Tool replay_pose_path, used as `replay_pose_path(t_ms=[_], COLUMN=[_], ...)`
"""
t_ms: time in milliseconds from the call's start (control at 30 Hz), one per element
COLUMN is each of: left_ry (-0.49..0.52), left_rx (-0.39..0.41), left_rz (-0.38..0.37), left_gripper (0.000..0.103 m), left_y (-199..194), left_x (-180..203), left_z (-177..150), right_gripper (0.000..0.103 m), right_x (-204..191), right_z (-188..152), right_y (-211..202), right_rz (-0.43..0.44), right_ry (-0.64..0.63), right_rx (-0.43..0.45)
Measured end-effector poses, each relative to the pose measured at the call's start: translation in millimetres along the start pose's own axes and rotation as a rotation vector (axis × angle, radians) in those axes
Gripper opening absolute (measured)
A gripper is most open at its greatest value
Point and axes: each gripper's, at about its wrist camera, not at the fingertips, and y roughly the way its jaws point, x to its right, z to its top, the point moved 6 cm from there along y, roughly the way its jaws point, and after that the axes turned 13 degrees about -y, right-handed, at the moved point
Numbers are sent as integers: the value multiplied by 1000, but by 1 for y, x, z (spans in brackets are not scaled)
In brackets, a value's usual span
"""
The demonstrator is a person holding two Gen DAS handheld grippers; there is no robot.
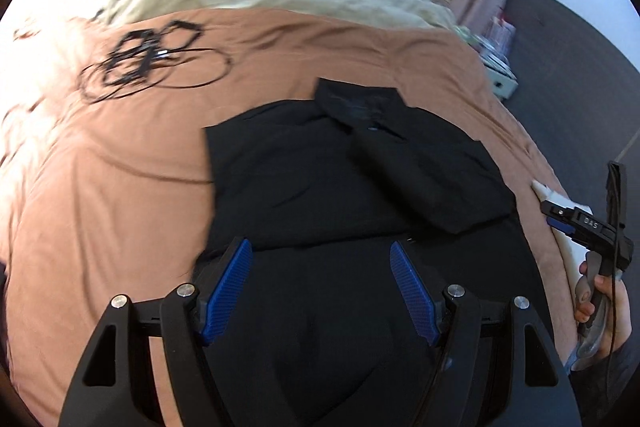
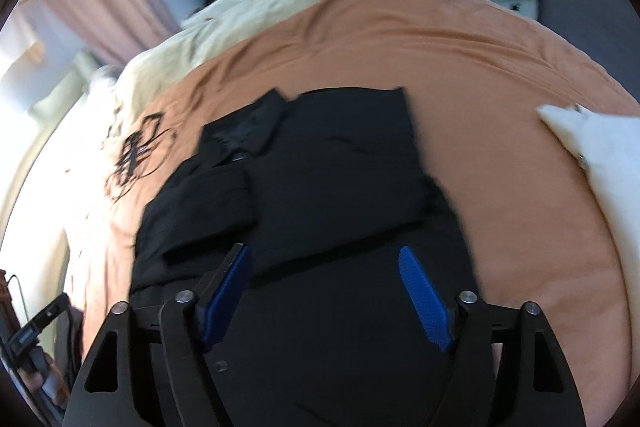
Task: Fold large clothes
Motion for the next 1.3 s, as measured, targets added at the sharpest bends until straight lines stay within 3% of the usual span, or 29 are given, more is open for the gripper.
replay_pose_path(t_ms=[133,300,567,700,867,1167,1300], left_ry=[45,100,191,191,175,133,83], left_rx=[-37,-98,-156,-132,-77,-39,-60], left_rz=[-15,-34,42,110,163,216,192], left_gripper=[72,72,72,73,75,77,77], left_y=[28,70,131,150,146,114,100], left_x=[32,67,91,78,46,-5,-25], left_z=[0,-6,-18,-12,3,17,18], right_gripper=[68,68,63,62,61,61,60], right_x=[33,58,80,81,89,89,90], right_z=[-1,-6,-20,-16,-9,-8,-8], right_y=[10,28,80,95,101,104,104], right_rz=[-52,-150,-215,-245,-252,-266,-251], right_ry=[45,14,-31,-66,-62,-59,-50], right_rx=[-12,-57,-172,-175,-157,-143,-147])
